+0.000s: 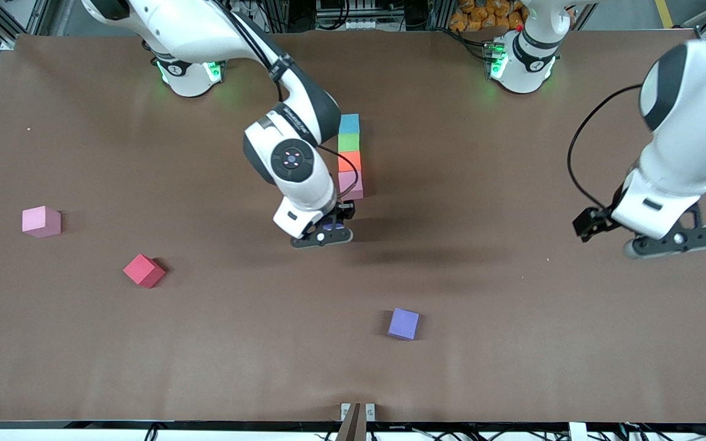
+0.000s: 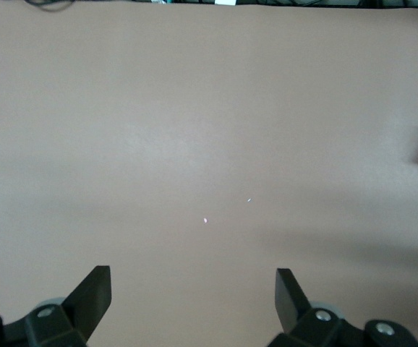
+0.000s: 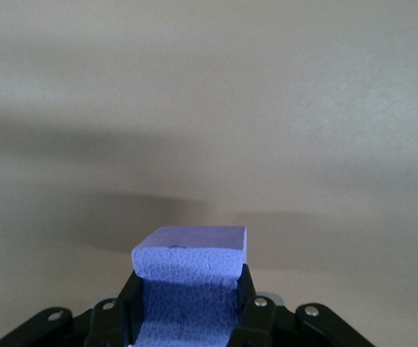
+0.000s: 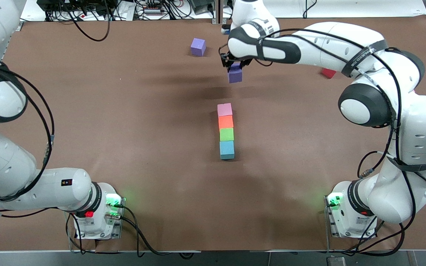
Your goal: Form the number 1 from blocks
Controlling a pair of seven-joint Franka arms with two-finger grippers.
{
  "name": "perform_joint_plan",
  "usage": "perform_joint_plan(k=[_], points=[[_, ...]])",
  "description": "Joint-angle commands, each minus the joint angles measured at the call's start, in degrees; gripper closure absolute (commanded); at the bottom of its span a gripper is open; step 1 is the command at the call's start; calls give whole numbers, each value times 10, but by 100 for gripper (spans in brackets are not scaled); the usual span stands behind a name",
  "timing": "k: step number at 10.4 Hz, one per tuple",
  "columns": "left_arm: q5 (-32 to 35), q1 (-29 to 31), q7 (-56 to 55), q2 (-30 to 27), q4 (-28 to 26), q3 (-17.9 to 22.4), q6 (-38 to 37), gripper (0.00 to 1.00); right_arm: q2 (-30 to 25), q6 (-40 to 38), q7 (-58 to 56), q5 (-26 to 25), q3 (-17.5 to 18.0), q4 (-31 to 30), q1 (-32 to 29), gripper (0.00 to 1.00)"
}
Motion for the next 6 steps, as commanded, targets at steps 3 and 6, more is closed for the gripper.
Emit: perform_joint_plan(k=[3, 6], points=[[-120, -72, 247, -114, -22, 165, -45, 0, 17, 94, 12, -17, 3, -57, 29, 100], [-131, -99, 223, -123, -15, 186, -73, 0, 17, 120, 14, -18, 18, -90, 33, 100]])
